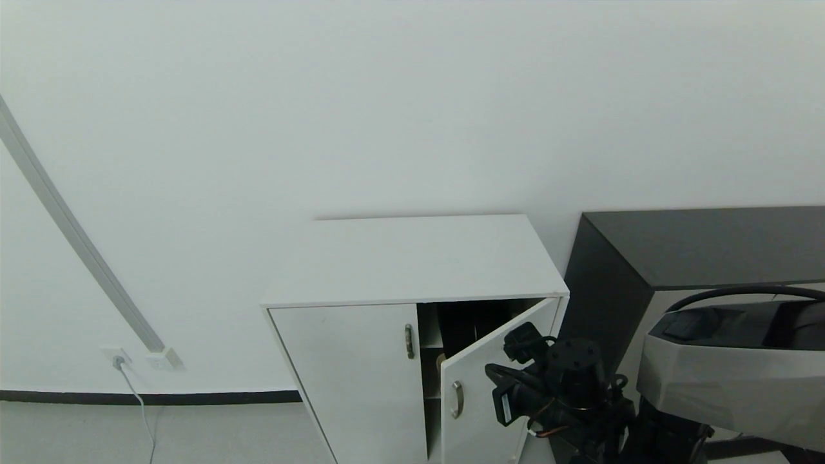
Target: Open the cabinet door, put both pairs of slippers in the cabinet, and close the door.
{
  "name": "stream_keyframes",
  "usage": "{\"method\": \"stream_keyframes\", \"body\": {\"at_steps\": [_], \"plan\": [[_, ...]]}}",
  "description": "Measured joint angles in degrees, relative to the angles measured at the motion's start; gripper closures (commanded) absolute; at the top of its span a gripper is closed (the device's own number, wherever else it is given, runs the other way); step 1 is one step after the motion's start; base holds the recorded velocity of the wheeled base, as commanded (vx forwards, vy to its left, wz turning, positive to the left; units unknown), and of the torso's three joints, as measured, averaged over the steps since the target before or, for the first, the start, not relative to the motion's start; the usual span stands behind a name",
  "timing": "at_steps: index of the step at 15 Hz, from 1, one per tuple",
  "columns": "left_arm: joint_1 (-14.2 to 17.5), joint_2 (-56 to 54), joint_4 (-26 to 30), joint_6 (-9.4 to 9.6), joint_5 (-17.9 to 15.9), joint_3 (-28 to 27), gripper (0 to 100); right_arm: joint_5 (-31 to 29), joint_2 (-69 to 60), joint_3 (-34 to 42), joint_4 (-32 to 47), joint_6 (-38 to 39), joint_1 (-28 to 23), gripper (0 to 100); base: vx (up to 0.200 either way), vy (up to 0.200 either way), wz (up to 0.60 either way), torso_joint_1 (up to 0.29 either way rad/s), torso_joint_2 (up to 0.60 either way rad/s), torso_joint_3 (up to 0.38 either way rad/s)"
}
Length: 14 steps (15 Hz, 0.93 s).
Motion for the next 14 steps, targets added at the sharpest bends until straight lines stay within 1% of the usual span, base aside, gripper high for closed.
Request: {"method": "stream_keyframes", "body": {"at_steps": [9, 14], "plan": [[0.0, 0.0, 0.0, -0.02, 0.0, 0.0, 100, -0.2, 3.6, -8.9, 6.8, -0.1, -2.7, 100, 0.000, 0.000, 0.00, 0.000, 0.00, 0.000], [0.0, 0.0, 0.0, 0.00, 0.0, 0.0, 100, -0.3, 4.4, -12.1, 9.5, -0.1, -3.5, 100, 0.000, 0.000, 0.00, 0.000, 0.00, 0.000]]}}
